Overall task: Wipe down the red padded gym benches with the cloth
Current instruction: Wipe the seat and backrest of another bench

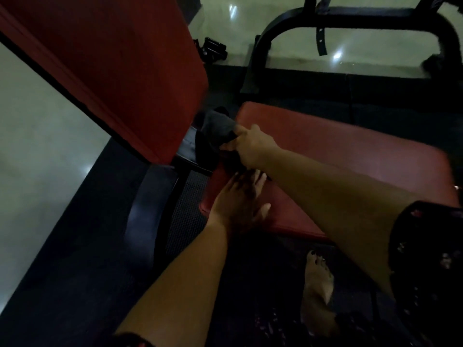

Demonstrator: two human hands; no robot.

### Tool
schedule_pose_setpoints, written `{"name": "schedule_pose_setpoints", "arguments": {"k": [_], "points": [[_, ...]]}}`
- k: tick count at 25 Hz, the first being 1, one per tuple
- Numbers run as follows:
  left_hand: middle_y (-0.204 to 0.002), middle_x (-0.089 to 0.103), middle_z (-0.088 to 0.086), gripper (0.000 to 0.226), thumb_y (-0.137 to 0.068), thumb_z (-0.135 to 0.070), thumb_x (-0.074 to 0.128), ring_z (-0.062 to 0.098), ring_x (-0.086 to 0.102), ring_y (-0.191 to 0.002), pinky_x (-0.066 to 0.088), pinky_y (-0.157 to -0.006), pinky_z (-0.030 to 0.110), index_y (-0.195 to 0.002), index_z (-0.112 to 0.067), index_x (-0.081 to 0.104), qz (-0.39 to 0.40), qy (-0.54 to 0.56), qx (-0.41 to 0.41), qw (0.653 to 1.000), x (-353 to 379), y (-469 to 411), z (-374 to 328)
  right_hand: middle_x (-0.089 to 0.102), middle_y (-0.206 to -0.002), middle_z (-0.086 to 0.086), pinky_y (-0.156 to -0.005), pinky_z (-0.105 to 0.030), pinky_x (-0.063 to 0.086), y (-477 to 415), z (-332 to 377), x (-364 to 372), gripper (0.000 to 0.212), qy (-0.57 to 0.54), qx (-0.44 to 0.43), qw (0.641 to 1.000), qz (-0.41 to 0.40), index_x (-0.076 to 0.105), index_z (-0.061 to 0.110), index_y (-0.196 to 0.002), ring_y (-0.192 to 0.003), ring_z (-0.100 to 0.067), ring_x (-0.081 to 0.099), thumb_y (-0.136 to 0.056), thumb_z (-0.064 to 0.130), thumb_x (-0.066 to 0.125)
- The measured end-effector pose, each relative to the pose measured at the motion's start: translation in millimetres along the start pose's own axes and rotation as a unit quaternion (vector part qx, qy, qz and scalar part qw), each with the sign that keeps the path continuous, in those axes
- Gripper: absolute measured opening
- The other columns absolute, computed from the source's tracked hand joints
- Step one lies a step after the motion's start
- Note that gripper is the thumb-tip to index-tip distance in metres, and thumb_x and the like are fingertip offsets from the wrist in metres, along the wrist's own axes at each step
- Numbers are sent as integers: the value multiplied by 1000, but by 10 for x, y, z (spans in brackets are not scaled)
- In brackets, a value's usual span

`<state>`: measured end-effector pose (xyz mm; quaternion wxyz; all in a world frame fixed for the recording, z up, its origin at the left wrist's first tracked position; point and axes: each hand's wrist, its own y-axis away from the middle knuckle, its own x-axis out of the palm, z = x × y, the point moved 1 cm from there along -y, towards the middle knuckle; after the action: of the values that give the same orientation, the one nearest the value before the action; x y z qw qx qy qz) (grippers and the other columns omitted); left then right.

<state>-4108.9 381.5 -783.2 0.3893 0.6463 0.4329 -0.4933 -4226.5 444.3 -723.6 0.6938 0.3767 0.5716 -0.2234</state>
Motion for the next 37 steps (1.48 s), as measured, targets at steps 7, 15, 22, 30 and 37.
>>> {"name": "schedule_pose_setpoints", "arguments": {"k": [7, 15, 22, 30, 37], "points": [[-164, 10, 7, 92, -85, -68, -2, 24, 2, -151, -5, -121, 37, -157, -14, 13, 97, -80, -5, 992, 40, 88, -27, 27, -149, -1, -76, -38, 44, 124, 261, 26, 51, 106, -12, 994, 11, 36, 46, -145, -122, -35, 35, -101, 22, 47], [-163, -18, -2, 84, -96, -66, 31, 15, -15, -150, -7, -120, 35, -156, -23, -10, 160, -31, -53, 985, 1, -33, -44, 33, -143, -2, -76, -36, 39, 445, -376, 26, 45, 76, 108, 991, -2, 41, 43, -143, -119, -33, 38, -101, 29, 47], [-163, 17, 2, 87, -91, -64, 51, 21, 17, -149, 11, -121, 39, -157, -20, 15, 107, -4, -86, 991, -828, 134, -178, 46, -132, -6, -94, -43, 48, 1527, -689, -253, 47, -84, 190, 978, -7, 43, 48, -139, -117, -34, 50, -95, 40, 55], [-153, 33, 3, 80, -90, -63, 53, 27, 41, -135, 40, -107, 45, -155, -31, 21, 28, 32, -76, 996, -2443, 906, -710, 49, -122, -7, -81, -41, 52, 3192, -406, -1349, 37, -75, 283, 954, -67, 58, 28, -126, -104, -33, 57, -89, 22, 60], [-149, 39, 6, 76, -90, -62, 54, 27, 44, -132, 42, -104, 44, -154, -33, 25, -4, -16, -31, 999, -2903, 1450, -1081, 61, -113, -11, -74, -36, 53, 4023, -150, -1861, 34, -137, 317, 925, -159, 60, 21, -119, -97, -31, 60, -86, 20, 63]]}}
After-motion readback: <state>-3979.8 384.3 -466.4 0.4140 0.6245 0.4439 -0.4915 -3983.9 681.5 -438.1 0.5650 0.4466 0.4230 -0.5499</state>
